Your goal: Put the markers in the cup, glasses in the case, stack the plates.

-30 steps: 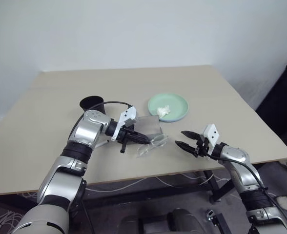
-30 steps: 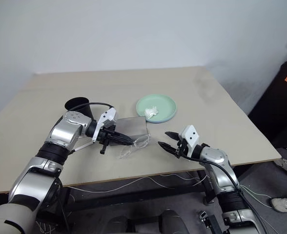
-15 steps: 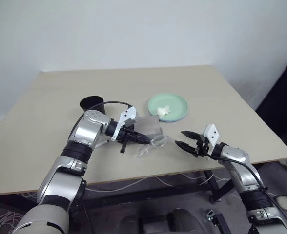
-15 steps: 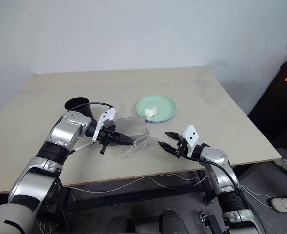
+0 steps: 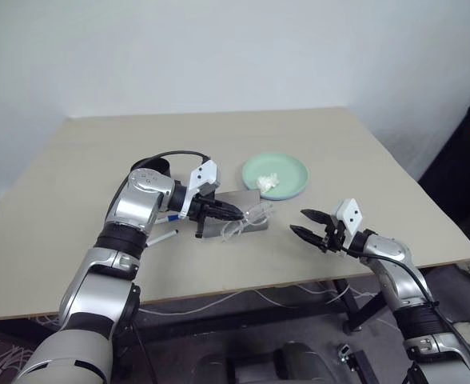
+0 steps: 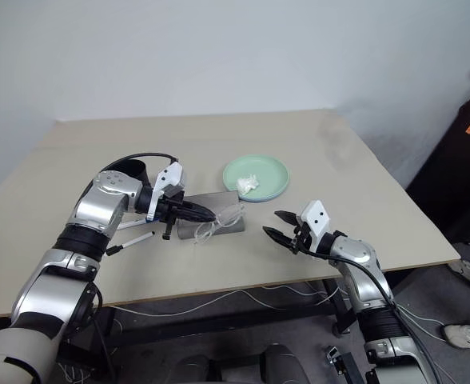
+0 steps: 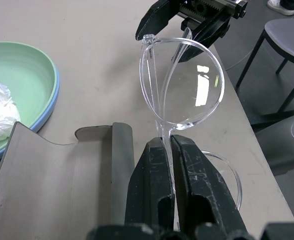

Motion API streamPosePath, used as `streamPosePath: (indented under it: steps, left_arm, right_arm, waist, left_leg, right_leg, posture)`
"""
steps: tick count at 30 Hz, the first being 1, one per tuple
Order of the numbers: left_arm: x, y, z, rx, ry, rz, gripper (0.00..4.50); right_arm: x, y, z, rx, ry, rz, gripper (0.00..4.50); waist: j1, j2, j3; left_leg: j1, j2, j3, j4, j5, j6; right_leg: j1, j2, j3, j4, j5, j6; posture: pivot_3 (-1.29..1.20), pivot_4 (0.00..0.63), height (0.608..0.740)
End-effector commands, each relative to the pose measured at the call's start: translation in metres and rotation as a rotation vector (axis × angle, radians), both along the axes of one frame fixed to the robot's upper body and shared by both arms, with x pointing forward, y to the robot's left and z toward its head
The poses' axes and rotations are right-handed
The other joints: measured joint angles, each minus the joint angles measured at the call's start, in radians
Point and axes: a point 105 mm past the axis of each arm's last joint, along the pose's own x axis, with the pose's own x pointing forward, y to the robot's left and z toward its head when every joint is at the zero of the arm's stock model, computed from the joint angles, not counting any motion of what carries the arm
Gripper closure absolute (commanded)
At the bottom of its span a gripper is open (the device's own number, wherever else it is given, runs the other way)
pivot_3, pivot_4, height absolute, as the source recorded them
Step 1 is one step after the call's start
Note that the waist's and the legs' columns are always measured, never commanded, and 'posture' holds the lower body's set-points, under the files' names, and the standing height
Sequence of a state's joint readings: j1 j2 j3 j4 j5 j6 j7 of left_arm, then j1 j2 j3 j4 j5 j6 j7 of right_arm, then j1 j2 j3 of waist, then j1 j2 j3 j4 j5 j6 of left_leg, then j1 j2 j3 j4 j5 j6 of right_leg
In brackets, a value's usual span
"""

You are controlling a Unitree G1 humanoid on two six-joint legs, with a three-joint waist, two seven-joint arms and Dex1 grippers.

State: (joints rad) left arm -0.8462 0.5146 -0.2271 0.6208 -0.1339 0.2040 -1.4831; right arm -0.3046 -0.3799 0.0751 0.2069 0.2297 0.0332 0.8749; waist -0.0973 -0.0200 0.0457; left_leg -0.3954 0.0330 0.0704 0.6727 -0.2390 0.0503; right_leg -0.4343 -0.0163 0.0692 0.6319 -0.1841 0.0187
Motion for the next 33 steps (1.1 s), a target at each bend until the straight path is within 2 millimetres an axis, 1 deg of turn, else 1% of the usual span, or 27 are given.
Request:
streamPosePath:
  steps: [1, 2, 4, 5, 7, 8, 9, 11, 16, 19, 22, 25, 28, 30, 33]
  left_arm:
    - [0.005, -0.002, 0.016, -0.017, -0.06, -0.005, 4.47]
    - [0.005, -0.002, 0.016, -0.017, -0.06, -0.005, 4.47]
    - [0.012, 0.0, 0.033, -0.062, -0.104, 0.021, 4.47]
    - [0.014, 0.0, 0.038, -0.076, -0.117, 0.028, 4.47]
    - [0.015, 0.001, 0.04, -0.083, -0.123, 0.032, 4.47]
    - [0.029, 0.006, 0.054, -0.061, -0.236, 0.093, 4.47]
    - [0.04, 0.01, 0.065, -0.047, -0.32, 0.136, 4.47]
    - [0.05, 0.014, 0.077, -0.036, -0.408, 0.177, 4.47]
    - [0.053, 0.015, 0.077, -0.036, -0.423, 0.174, 4.47]
    - [0.049, 0.012, 0.066, -0.023, -0.403, 0.137, 4.47]
    - [0.048, 0.012, 0.064, -0.021, -0.399, 0.132, 4.47]
    - [0.059, 0.02, 0.065, 0.062, -0.507, 0.194, 4.47]
    - [0.061, 0.021, 0.065, 0.073, -0.526, 0.201, 4.47]
    - [0.068, 0.023, 0.069, 0.117, -0.61, 0.236, 4.47]
    - [0.072, 0.024, 0.069, 0.144, -0.652, 0.246, 4.47]
  right_arm:
    - [0.005, -0.001, 0.017, 0.011, -0.065, 0.003, 1.84]
    - [0.005, -0.001, 0.017, 0.011, -0.065, 0.003, 1.84]
    - [0.003, 0.002, 0.014, 0.012, -0.053, 0.015, 1.84]
    - [0.002, 0.003, 0.013, 0.012, -0.05, 0.018, 1.84]
    - [0.002, 0.004, 0.012, 0.012, -0.048, 0.02, 1.84]
    - [0.003, 0.003, 0.011, 0.011, -0.044, 0.016, 1.84]
    - [0.003, 0.003, 0.01, 0.01, -0.042, 0.014, 1.84]
    - [0.003, 0.002, 0.009, 0.009, -0.039, 0.011, 1.84]
    - [0.003, 0.002, 0.009, 0.009, -0.039, 0.012, 1.84]
    - [0.004, 0.004, 0.008, 0.013, -0.038, 0.013, 1.84]
    - [0.004, 0.005, 0.008, 0.014, -0.038, 0.015, 1.84]
    - [0.005, 0.008, 0.008, 0.017, -0.039, 0.023, 1.84]
    - [0.005, 0.008, 0.008, 0.017, -0.04, 0.024, 1.84]
    - [0.005, 0.009, 0.007, 0.019, -0.039, 0.023, 1.84]
    - [0.005, 0.009, 0.006, 0.021, -0.04, 0.021, 1.84]
  waist:
    - [0.0, 0.0, 0.0]
    - [0.0, 0.0, 0.0]
    - [0.0, 0.0, 0.0]
    - [0.0, 0.0, 0.0]
    - [0.0, 0.0, 0.0]
    - [0.0, 0.0, 0.0]
    - [0.001, -0.001, 0.001]
    - [0.0, -0.003, 0.001]
    - [0.0, -0.002, 0.001]
    - [0.0, -0.003, 0.001]
    - [0.0, -0.003, 0.001]
    - [0.0, -0.003, 0.001]
    - [0.0, -0.003, 0.001]
    - [0.0, -0.003, 0.001]
    - [0.0, -0.003, 0.001]
  left_leg:
    - [0.0, 0.0, 0.0, 0.0, 0.0, 0.0]
    - [0.0, 0.0, 0.0, 0.0, 0.0, 0.0]
    - [0.0, 0.0, 0.0, 0.0, 0.0, 0.0]
    - [0.0, 0.0, 0.0, 0.0, 0.0, 0.0]
    - [0.0, 0.0, 0.0, 0.001, 0.0, 0.0]
    - [0.0, 0.0, 0.0, 0.001, 0.0, 0.0]
    - [0.0, 0.0, 0.0, 0.001, 0.0, 0.0]
    - [0.0, 0.0, -0.001, 0.003, 0.0, 0.0]
    - [0.001, -0.001, 0.0, 0.003, 0.0, 0.0]
    - [0.0, 0.0, 0.001, 0.004, 0.0, 0.0]
    - [0.0, 0.0, 0.001, 0.004, 0.0, 0.0]
    - [0.0, 0.0, 0.001, 0.004, 0.0, 0.0]
    - [0.0, -0.001, 0.001, 0.005, 0.0, 0.0]
    - [0.0, 0.0, 0.001, 0.005, 0.0, 0.0]
    - [0.0, -0.001, 0.001, 0.005, 0.0, 0.0]
  right_leg:
    - [0.0, 0.0, 0.0, 0.0, 0.0, 0.0]
    - [0.0, 0.0, 0.0, 0.0, 0.0, 0.0]
    - [0.0, 0.0, 0.0, 0.0, 0.0, 0.0]
    - [0.0, 0.0, 0.0, 0.0, 0.0, 0.0]
    - [0.0, 0.0, 0.0, 0.001, 0.0, 0.0]
    - [0.0, 0.0, 0.0, 0.001, 0.0, 0.0]
    - [0.0, 0.0, 0.0, 0.001, 0.0, 0.0]
    - [0.0, 0.0, -0.001, 0.004, 0.0, 0.0]
    - [0.0, -0.001, 0.0, 0.006, 0.0, 0.0]
    - [-0.001, 0.0, 0.0, 0.007, 0.0, 0.0]
    - [-0.002, 0.0, 0.0, 0.008, 0.0, 0.0]
    - [-0.002, 0.0, 0.001, 0.008, 0.0, 0.0]
    - [-0.002, 0.0, 0.001, 0.008, 0.0, 0.0]
    - [-0.002, 0.0, 0.001, 0.008, 0.0, 0.0]
    - [-0.002, 0.0, 0.0, 0.008, 0.0, 0.0]
  posture:
    - [0.0, 0.0, 0.74]
    - [0.0, 0.0, 0.74]
    - [0.0, 0.0, 0.74]
    - [0.0, 0.0, 0.74]
    - [0.0, 0.0, 0.74]
    - [0.0, 0.0, 0.74]
    - [0.0, 0.0, 0.74]
    - [0.0, 0.0, 0.74]
    - [0.0, 0.0, 0.74]
    - [0.0, 0.0, 0.74]
    - [0.0, 0.0, 0.74]
    - [0.0, 0.0, 0.74]
    - [0.0, 0.0, 0.74]
    - [0.0, 0.0, 0.74]
    - [0.0, 0.0, 0.74]
